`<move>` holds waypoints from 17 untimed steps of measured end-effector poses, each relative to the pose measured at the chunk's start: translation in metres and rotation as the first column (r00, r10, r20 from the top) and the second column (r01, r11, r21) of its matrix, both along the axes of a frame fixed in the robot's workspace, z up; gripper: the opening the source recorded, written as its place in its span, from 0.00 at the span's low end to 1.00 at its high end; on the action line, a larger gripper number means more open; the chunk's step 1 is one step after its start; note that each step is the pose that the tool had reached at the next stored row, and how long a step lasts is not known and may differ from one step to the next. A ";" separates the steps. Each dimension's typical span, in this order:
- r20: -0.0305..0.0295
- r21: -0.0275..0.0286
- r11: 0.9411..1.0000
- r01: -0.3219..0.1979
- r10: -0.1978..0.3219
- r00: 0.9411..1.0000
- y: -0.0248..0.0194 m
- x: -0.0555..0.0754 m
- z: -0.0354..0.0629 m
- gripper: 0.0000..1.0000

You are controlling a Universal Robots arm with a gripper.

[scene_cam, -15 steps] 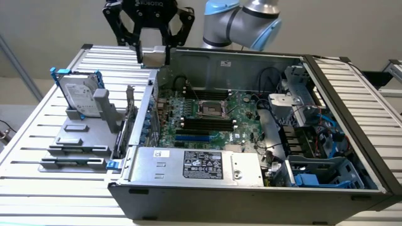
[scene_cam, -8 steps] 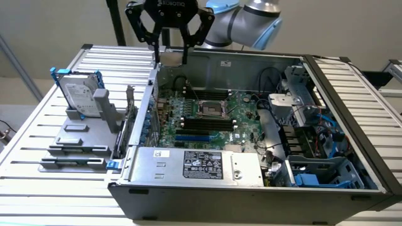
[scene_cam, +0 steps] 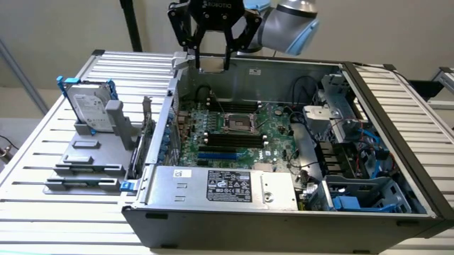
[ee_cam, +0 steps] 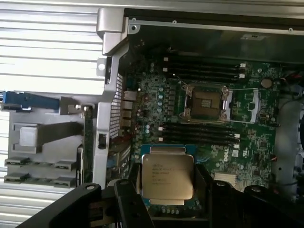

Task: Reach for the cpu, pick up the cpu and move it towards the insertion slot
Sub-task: 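Pick up the cpu and move it towards the insertion slot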

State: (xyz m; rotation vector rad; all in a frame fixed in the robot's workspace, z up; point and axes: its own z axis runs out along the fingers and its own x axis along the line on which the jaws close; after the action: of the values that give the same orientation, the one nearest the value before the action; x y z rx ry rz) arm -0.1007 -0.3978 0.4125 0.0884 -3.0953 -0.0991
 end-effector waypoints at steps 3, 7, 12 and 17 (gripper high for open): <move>0.000 0.000 1.000 0.000 0.000 1.000 0.0090 0.009 -0.0051 0.55; -0.001 0.000 1.000 0.000 0.000 1.000 0.0180 0.022 -0.0125 0.55; -0.002 0.000 1.000 0.000 0.000 1.000 0.0269 0.038 -0.0216 0.55; -0.002 0.000 1.000 0.003 -0.003 1.000 0.0325 0.052 -0.0279 0.55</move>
State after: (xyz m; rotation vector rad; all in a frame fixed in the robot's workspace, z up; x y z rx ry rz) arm -0.0491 -0.3652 0.3846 0.0830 -3.0933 -0.0994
